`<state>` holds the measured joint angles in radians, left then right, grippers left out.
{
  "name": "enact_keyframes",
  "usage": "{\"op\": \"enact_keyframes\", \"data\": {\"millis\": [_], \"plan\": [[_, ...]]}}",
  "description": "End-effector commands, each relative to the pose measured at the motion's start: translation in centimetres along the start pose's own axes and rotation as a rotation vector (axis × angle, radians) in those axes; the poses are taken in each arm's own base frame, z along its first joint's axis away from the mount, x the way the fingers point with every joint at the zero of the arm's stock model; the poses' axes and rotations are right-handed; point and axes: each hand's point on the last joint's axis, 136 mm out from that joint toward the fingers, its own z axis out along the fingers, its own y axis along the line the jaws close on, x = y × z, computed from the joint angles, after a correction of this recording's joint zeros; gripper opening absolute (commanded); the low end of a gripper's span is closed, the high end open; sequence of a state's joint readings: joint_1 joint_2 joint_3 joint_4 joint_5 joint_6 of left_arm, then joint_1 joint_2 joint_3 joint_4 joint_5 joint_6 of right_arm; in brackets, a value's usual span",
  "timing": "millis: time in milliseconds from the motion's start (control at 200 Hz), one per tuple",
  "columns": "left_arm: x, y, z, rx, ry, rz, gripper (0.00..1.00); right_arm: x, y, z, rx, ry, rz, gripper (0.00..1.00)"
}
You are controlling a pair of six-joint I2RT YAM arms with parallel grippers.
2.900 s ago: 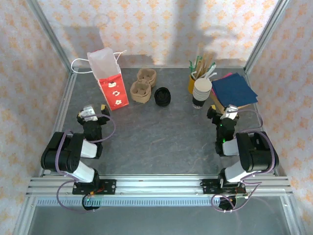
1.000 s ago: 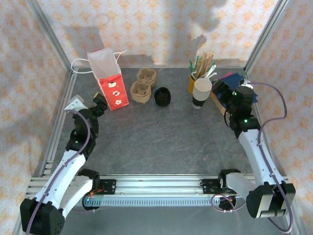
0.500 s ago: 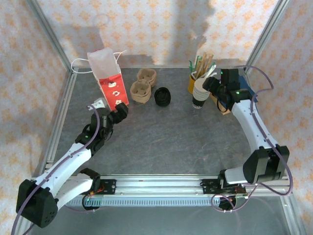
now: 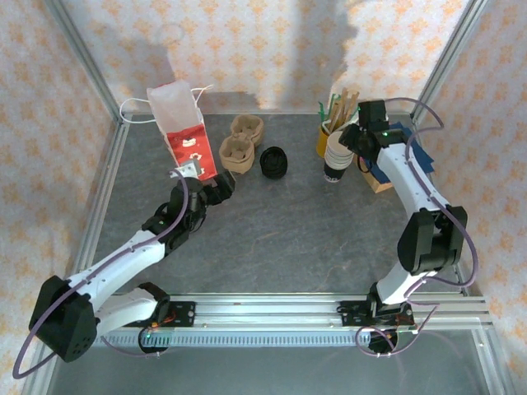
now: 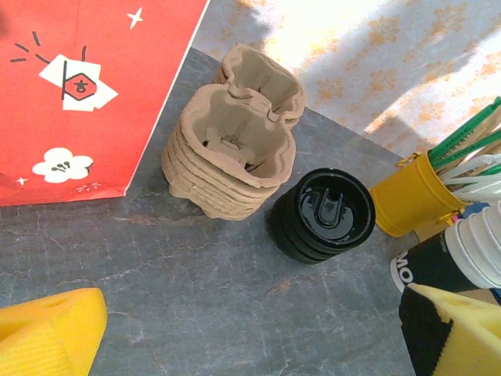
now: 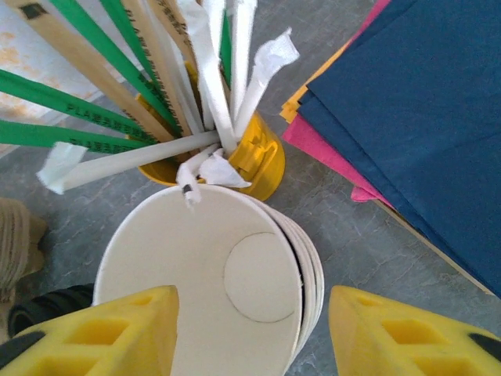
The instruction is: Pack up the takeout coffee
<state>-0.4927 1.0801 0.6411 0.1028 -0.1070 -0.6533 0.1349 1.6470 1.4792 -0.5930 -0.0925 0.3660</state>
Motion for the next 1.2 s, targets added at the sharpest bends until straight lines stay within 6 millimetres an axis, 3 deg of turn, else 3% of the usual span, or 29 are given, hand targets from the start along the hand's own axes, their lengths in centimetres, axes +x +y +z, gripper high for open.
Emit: {"op": "enact_keyframes", "data": {"millis": [0, 125, 290, 566, 841, 1196], "plan": [[-2.0, -2.1, 0.0, 0.037, -0.066, 0.013, 0.97, -0.2, -0.6, 0.0, 0.051, -0.001, -0.02, 0.5], [-2.0, -2.4, 0.2, 0.033, -0.064, 0.025, 0.97, -0.2, -0.6, 0.5, 0.06, 0.003, -0.027, 0.45], [-2.1, -2.4, -0.2, 0.043, -0.087, 0.011, 0.97, 0.0, -0.6, 0.9, 0.063, 0.009, -0.031, 0.31], [-1.4, -0.3, 0.0, -0.033, -0.096, 0.038, 0.97, 0.0, -0.7, 0.7, 0.075, 0.003, -0.033, 0.21], [-1.2, -0.3, 0.1, -0.034, -0.088, 0.036, 0.97, -0.2, -0.7, 0.2, 0.072, -0.007, -0.035, 0.1], [-1.3, -0.4, 0.0, -0.034, -0.085, 0.036, 0.97, -1.9, 0.0, -2.5, 0.055, -0.048, -0.048, 0.0]]}}
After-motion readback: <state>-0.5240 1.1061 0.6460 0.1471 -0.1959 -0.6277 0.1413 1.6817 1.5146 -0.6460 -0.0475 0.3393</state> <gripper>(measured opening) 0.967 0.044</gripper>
